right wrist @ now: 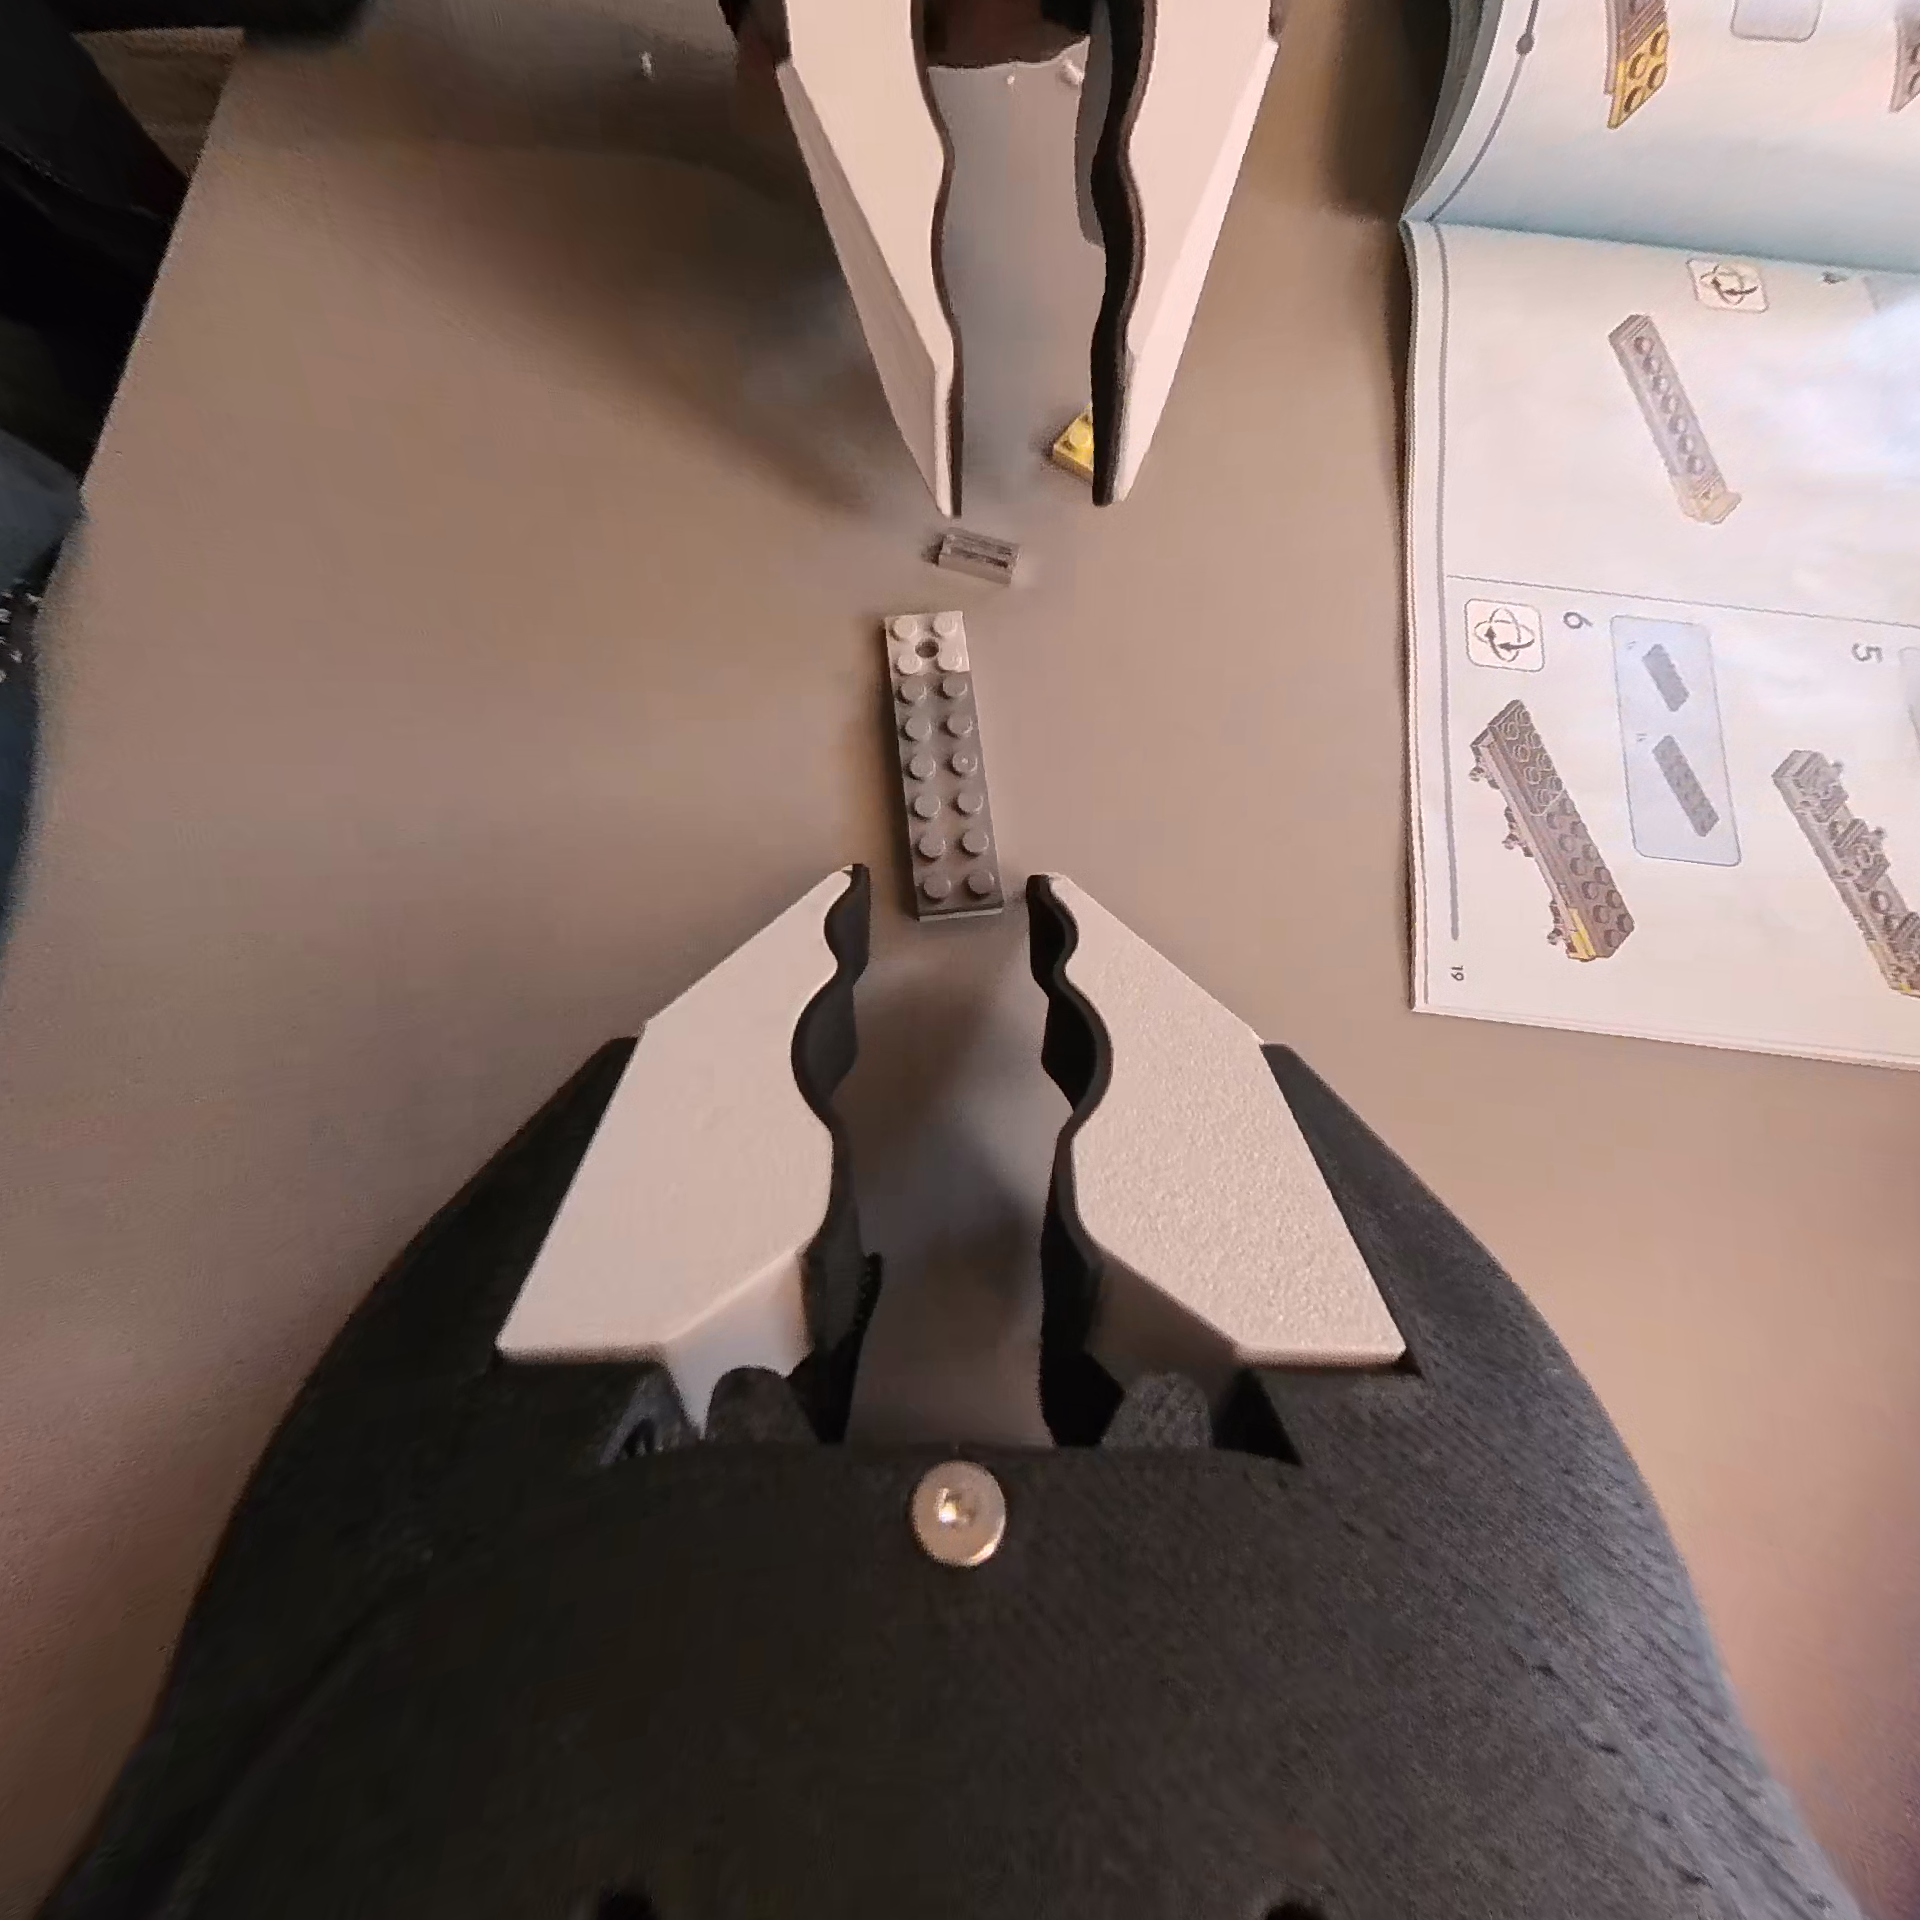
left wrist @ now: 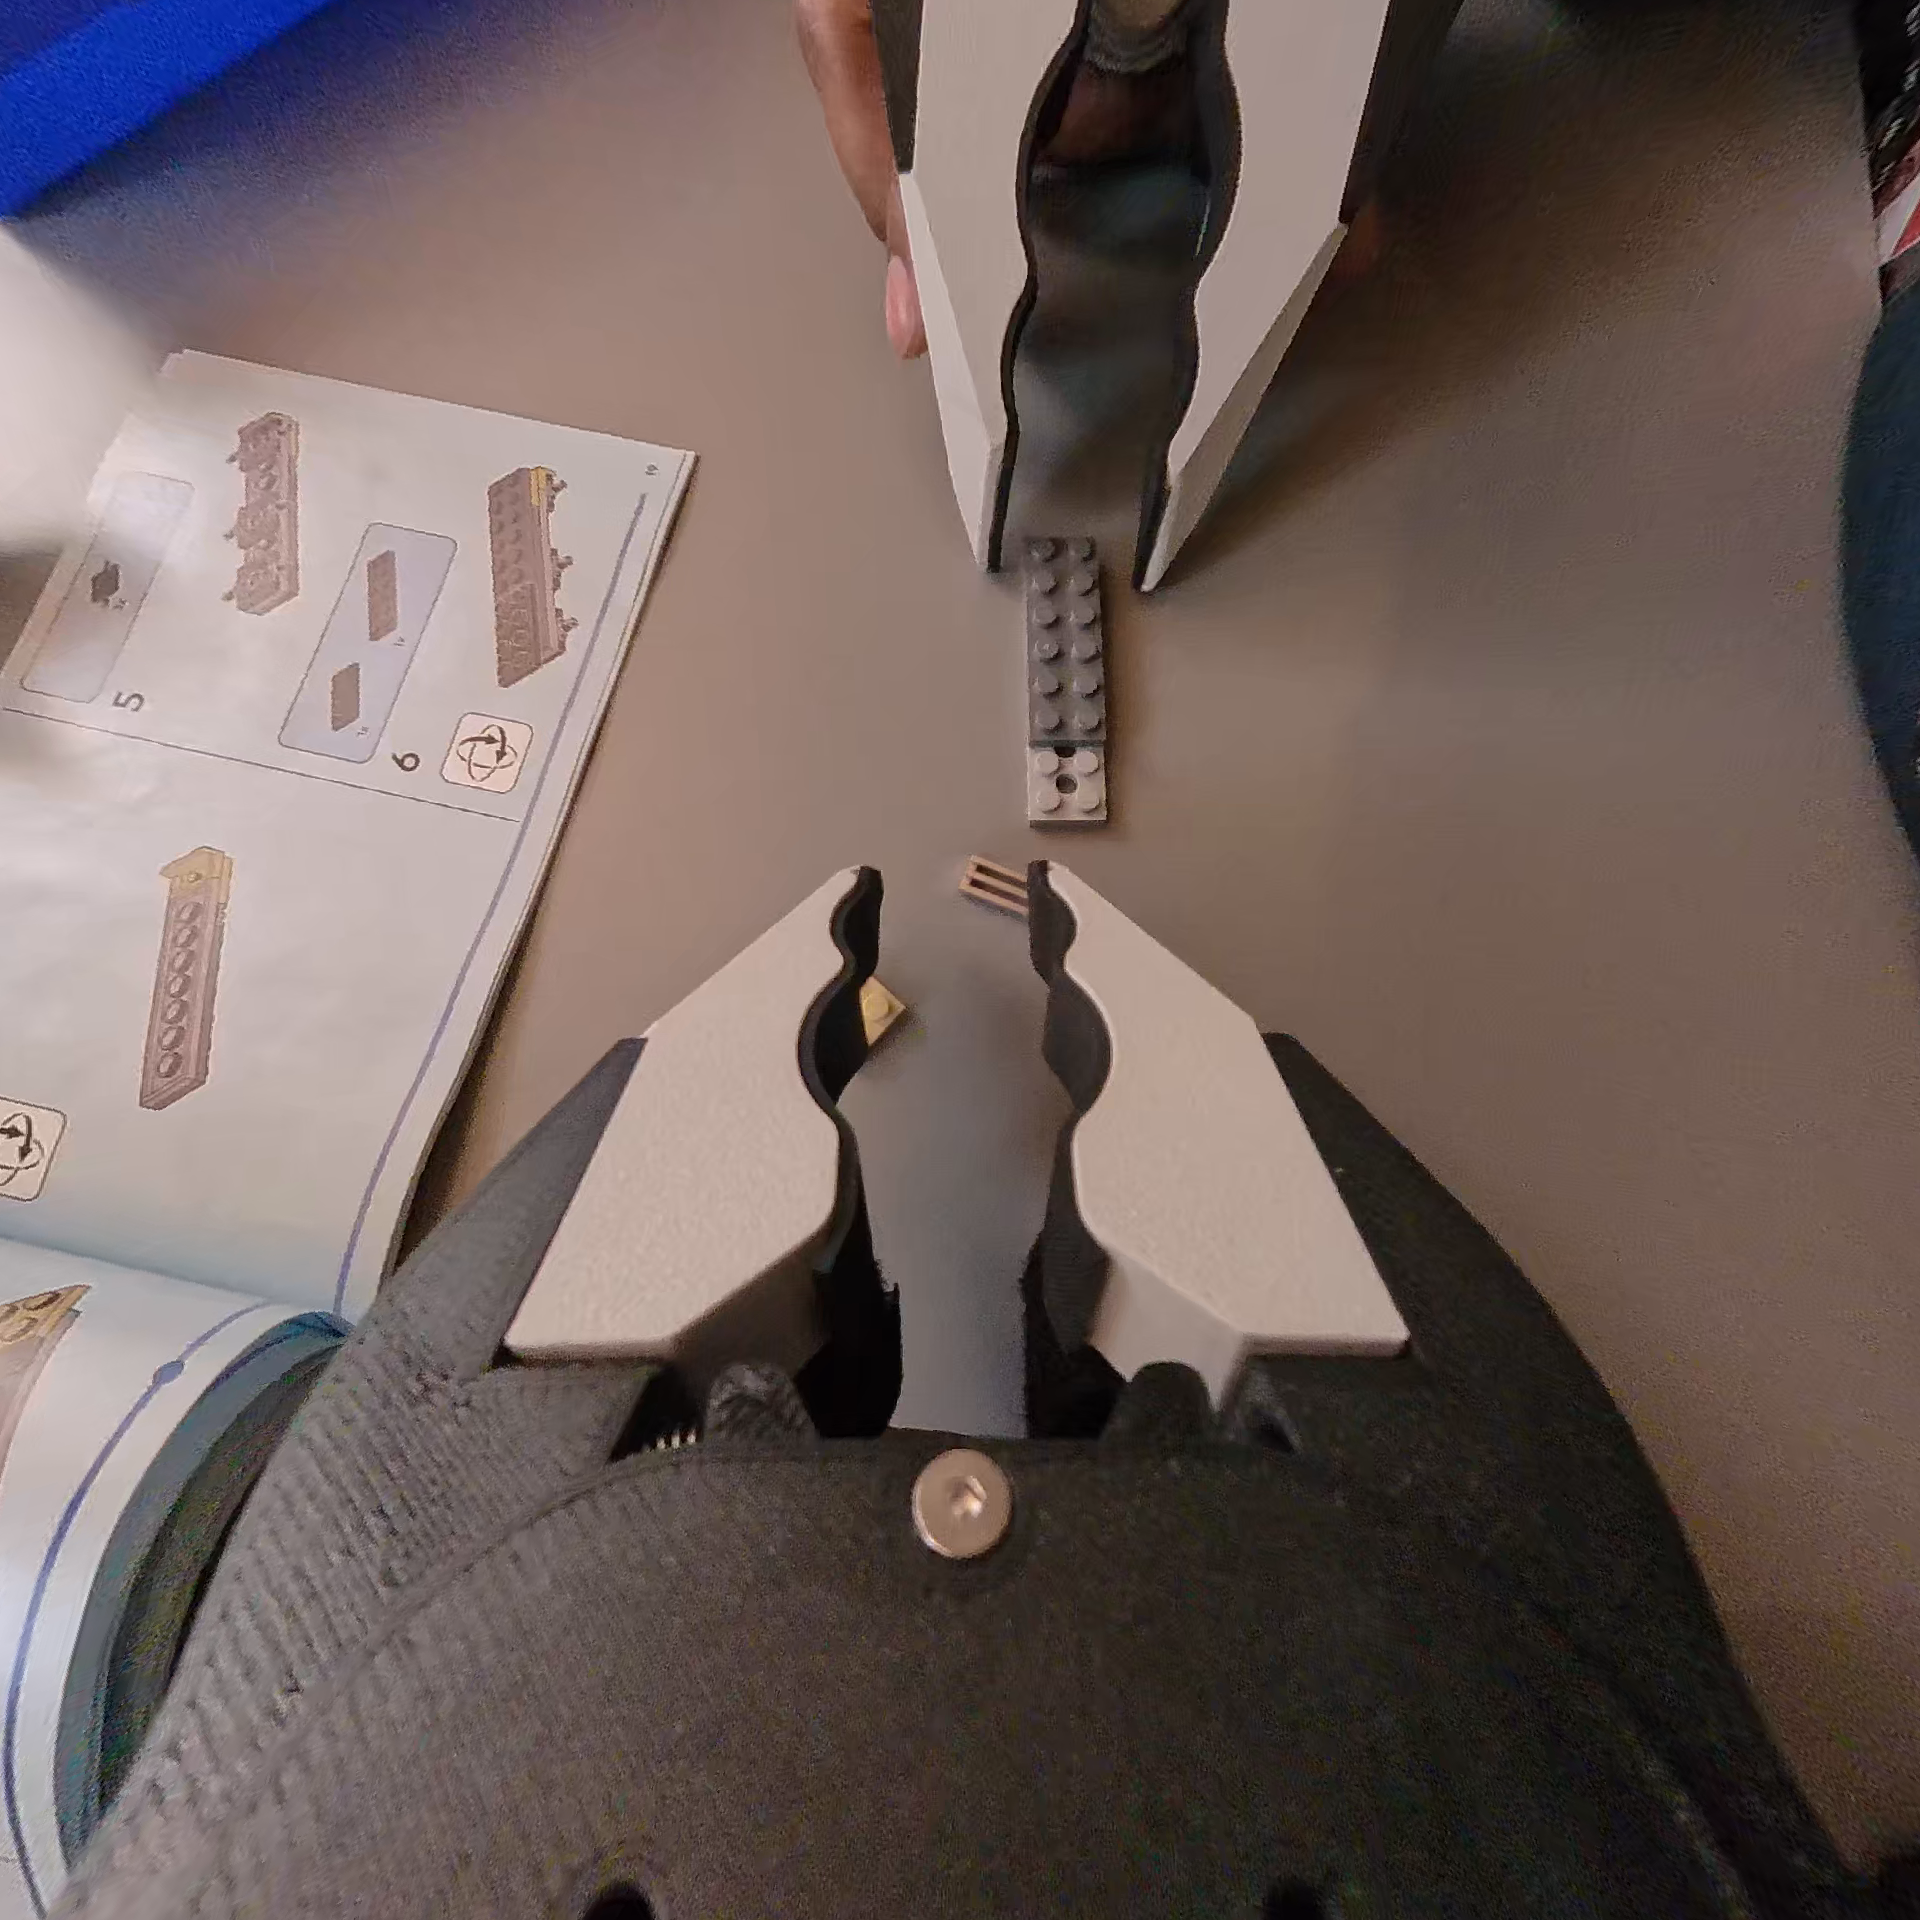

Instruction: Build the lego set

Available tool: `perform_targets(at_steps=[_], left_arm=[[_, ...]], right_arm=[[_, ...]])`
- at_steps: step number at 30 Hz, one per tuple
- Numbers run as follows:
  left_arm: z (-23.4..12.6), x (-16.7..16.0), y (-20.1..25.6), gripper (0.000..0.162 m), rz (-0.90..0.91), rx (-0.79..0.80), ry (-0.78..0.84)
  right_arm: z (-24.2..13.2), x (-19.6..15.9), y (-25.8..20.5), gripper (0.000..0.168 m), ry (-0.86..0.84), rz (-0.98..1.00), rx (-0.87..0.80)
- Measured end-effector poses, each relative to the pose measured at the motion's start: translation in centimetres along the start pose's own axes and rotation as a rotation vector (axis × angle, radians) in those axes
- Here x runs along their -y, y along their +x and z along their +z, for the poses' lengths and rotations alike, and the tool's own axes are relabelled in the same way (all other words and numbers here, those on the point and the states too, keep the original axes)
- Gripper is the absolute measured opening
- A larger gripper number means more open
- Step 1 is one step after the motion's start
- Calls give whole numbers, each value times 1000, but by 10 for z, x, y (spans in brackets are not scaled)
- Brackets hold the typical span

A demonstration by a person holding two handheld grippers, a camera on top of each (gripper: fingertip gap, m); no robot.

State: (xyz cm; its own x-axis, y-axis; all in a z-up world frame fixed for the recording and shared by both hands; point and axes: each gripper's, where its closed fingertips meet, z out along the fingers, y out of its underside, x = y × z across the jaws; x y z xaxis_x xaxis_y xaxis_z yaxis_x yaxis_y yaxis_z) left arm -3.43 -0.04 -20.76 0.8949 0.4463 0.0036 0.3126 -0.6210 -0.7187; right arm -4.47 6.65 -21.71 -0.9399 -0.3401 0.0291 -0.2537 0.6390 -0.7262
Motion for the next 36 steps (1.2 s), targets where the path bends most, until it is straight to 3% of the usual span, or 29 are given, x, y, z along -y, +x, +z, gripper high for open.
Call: perform_targets(at_steps=[14,29,36], left_arm=[[4,-1,2,28,4,-14,-15],[-3,7,5,28,-19,3,37],[-4,7,3,28,-26,12,40]], right_arm=[[-1,-1,4,19,0,39,-9],[-3,0,3,19,14,42,6],[-3,0,4,27,20,54,5]])
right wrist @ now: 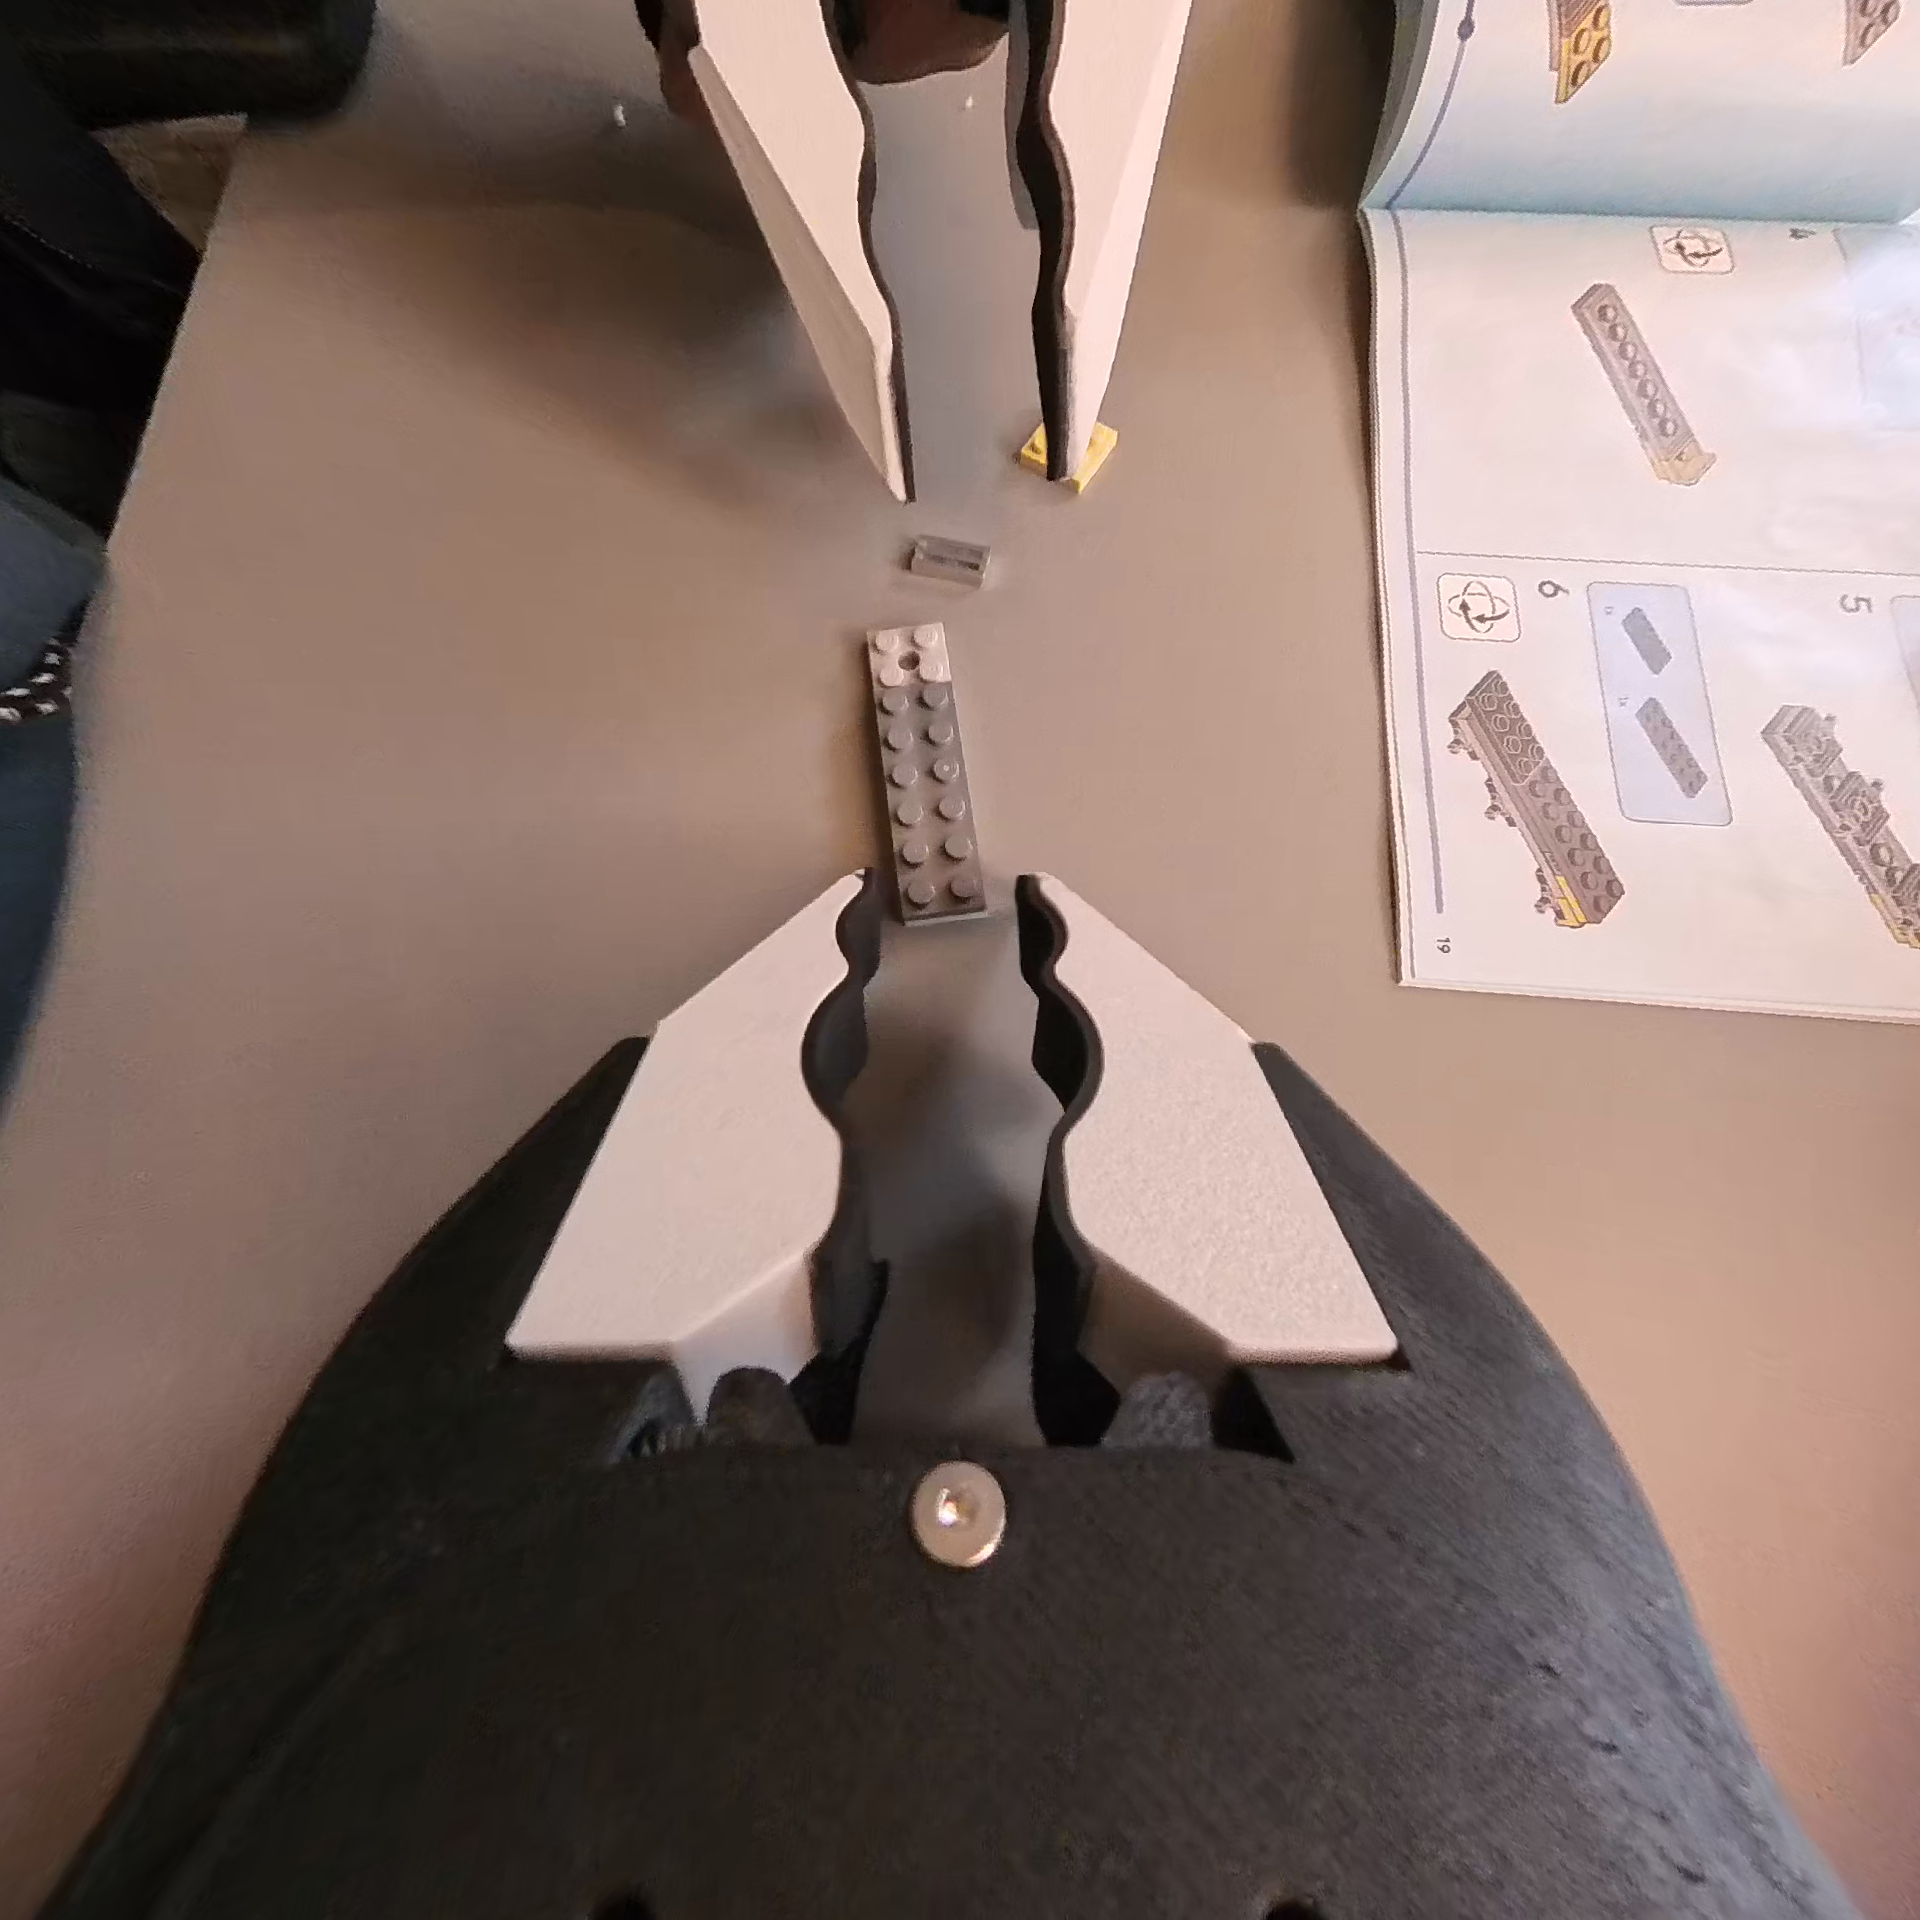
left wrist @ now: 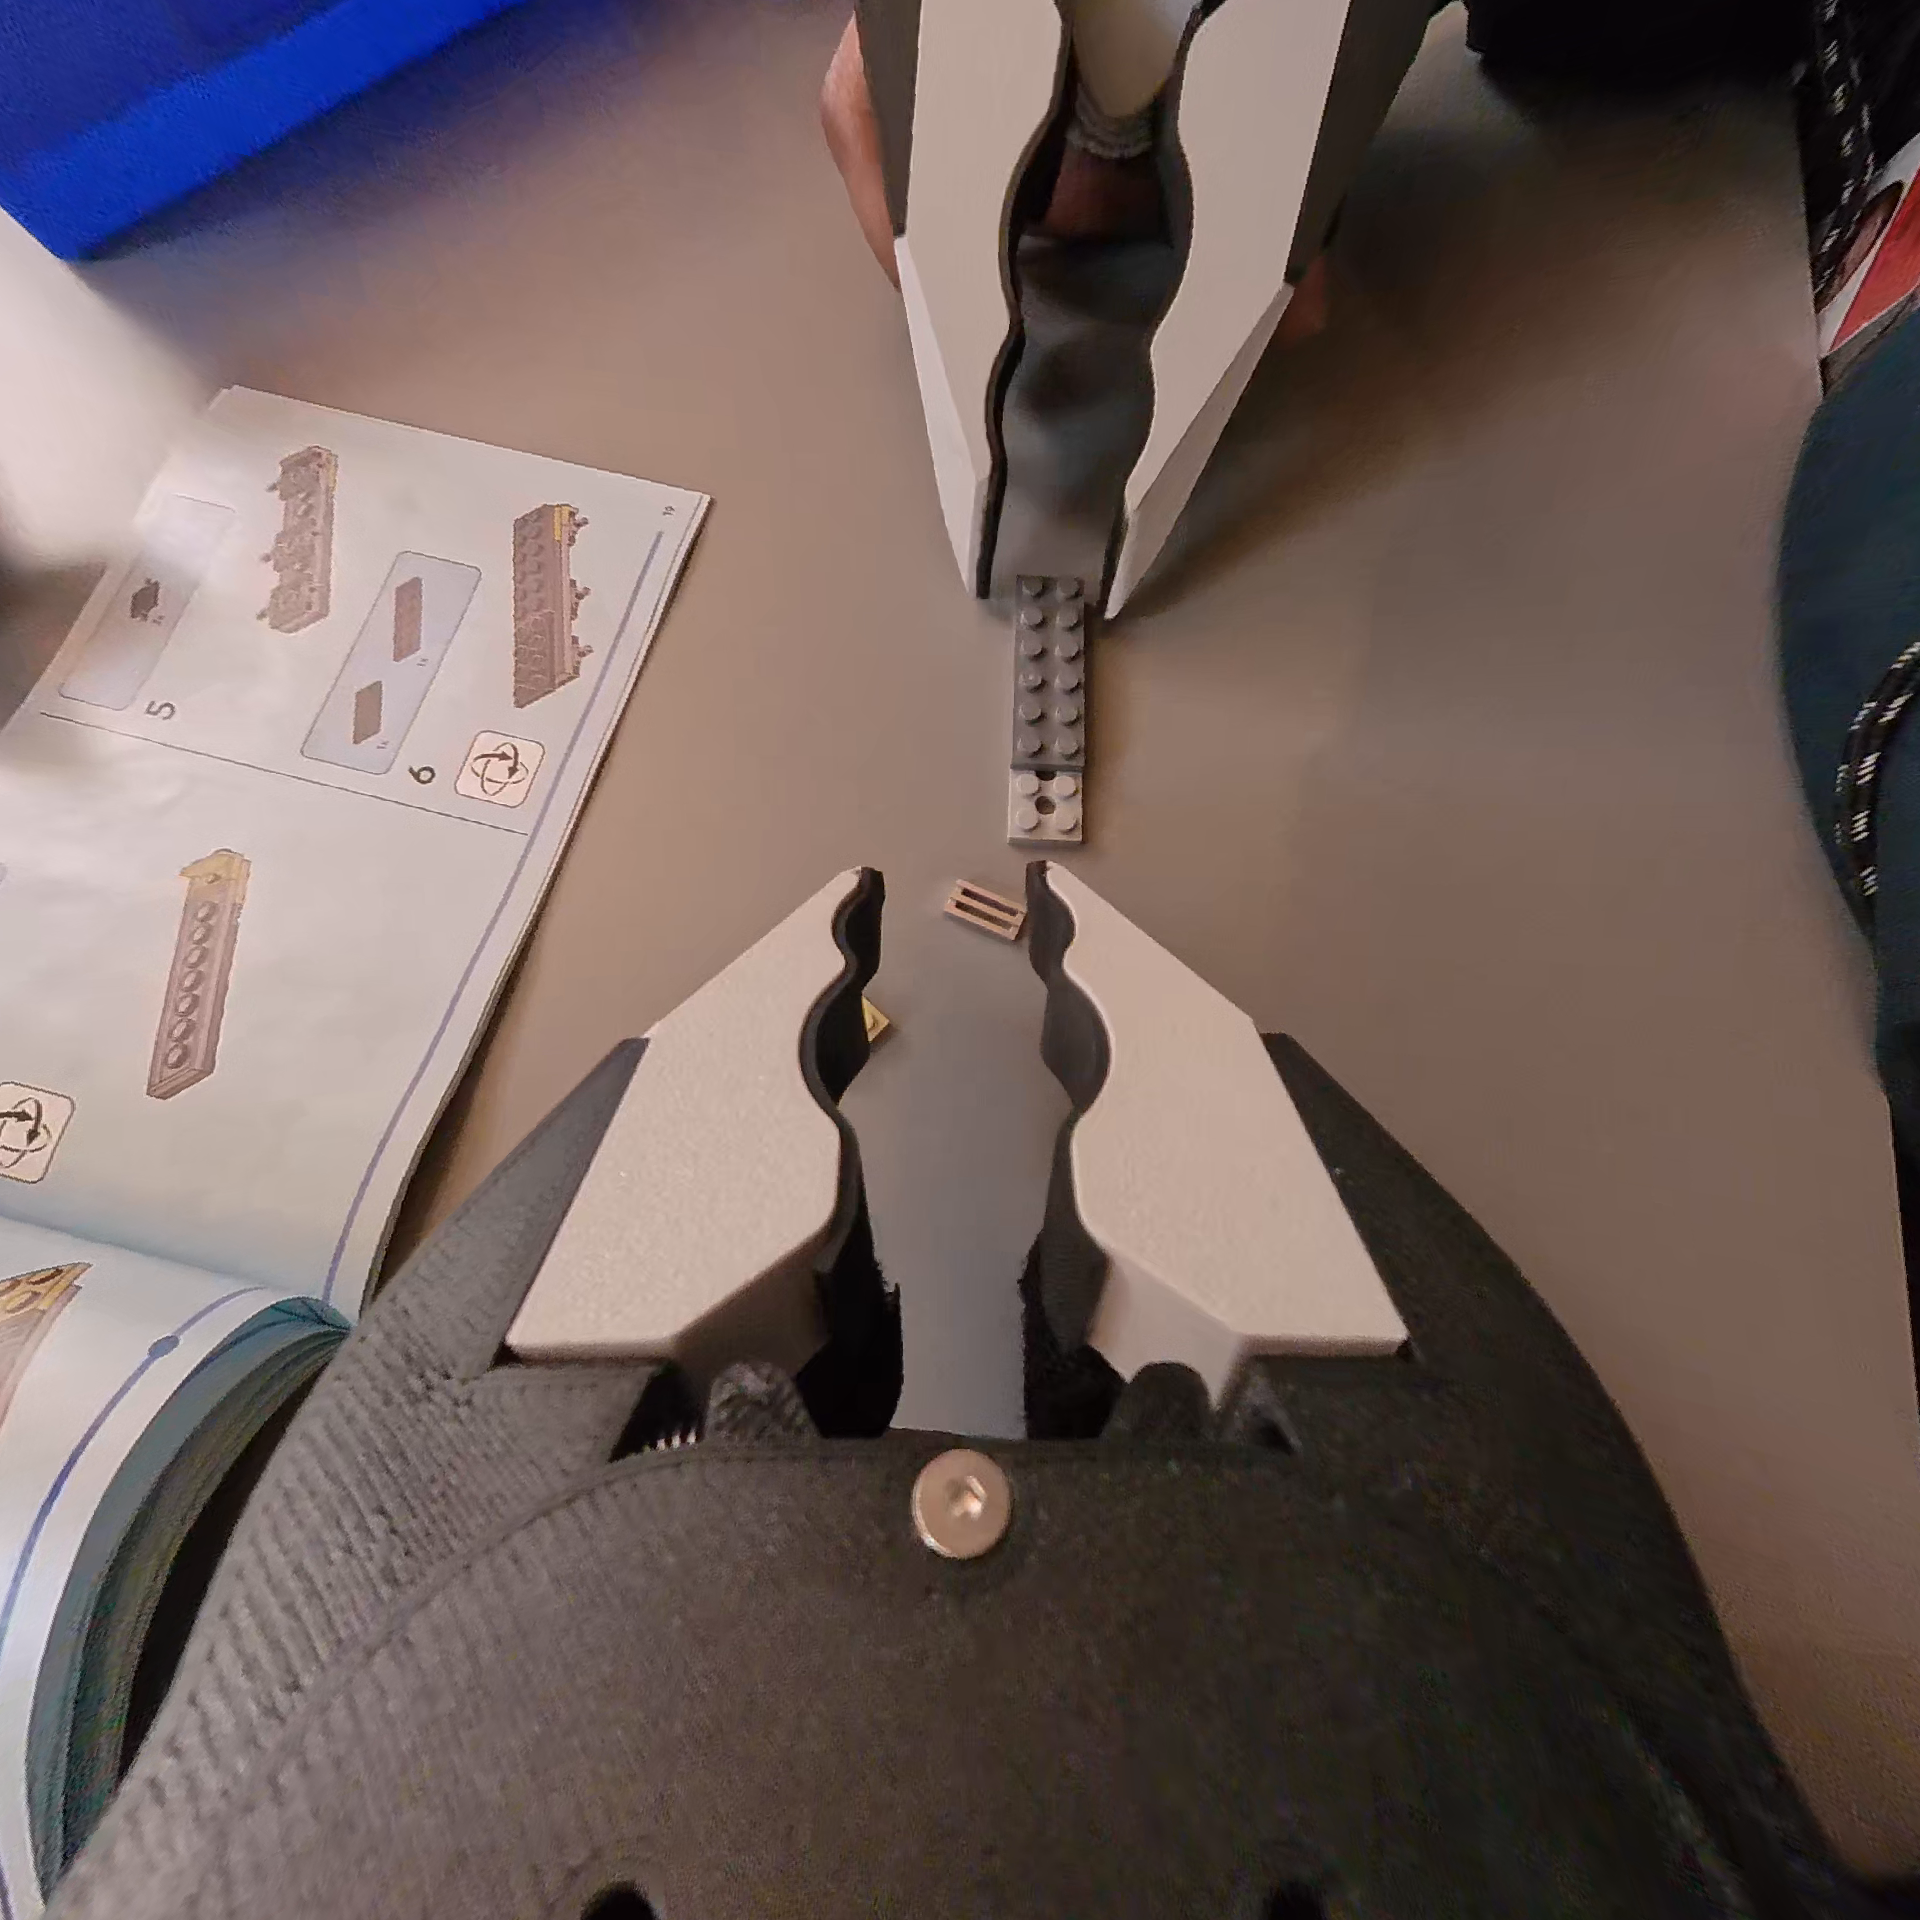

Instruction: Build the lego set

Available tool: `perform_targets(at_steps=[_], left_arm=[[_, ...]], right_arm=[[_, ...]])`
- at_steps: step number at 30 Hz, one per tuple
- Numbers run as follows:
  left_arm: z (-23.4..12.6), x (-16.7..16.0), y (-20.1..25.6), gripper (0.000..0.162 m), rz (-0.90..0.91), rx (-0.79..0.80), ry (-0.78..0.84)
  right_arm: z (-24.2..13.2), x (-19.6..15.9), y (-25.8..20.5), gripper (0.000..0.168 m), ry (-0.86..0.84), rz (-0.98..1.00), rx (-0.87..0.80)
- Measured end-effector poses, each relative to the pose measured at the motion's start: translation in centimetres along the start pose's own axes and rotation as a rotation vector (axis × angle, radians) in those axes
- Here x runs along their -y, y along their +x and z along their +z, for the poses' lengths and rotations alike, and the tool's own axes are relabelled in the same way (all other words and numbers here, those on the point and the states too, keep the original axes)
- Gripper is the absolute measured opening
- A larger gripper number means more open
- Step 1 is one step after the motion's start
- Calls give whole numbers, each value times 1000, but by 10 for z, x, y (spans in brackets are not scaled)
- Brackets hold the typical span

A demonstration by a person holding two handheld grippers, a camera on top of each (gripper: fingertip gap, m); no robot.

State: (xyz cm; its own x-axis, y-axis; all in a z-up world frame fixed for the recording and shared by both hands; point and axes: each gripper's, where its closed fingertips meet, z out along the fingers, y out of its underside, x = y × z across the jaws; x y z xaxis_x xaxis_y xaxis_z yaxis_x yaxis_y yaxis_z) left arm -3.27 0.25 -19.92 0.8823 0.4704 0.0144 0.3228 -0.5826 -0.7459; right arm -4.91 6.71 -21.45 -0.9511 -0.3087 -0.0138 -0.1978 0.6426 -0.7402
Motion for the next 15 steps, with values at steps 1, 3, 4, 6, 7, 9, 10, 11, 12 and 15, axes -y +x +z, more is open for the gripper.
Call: perform_targets(at_steps=[1,3,4,6,7,9,10,11,12,15], left_arm=[[0,0,0,28,-1,1,1],[0,0,0,28,-1,3,1],[0,0,0,28,-2,3,2],[0,0,0,28,-2,4,3],[0,0,0,28,-2,5,3],[-1,0,-1,28,-1,8,1],[-1,-1,-1,28,-1,9,0],[-1,-1,-1,28,-1,10,0],[-1,-1,-1,28,-1,11,-1],[-2,0,-1,28,0,16,-2]], right_arm=[[0,0,1,28,1,4,-1],[0,0,1,29,-2,7,-3],[1,-1,1,29,-7,7,-3],[2,-1,1,30,-15,1,-6],[2,-1,1,30,-16,0,-8],[2,-2,1,29,-17,1,-12],[2,-2,2,28,-18,0,-16],[2,-2,2,28,-19,-1,-20],[2,-2,2,28,-19,-3,-23],[2,-2,4,25,-19,1,-33]])
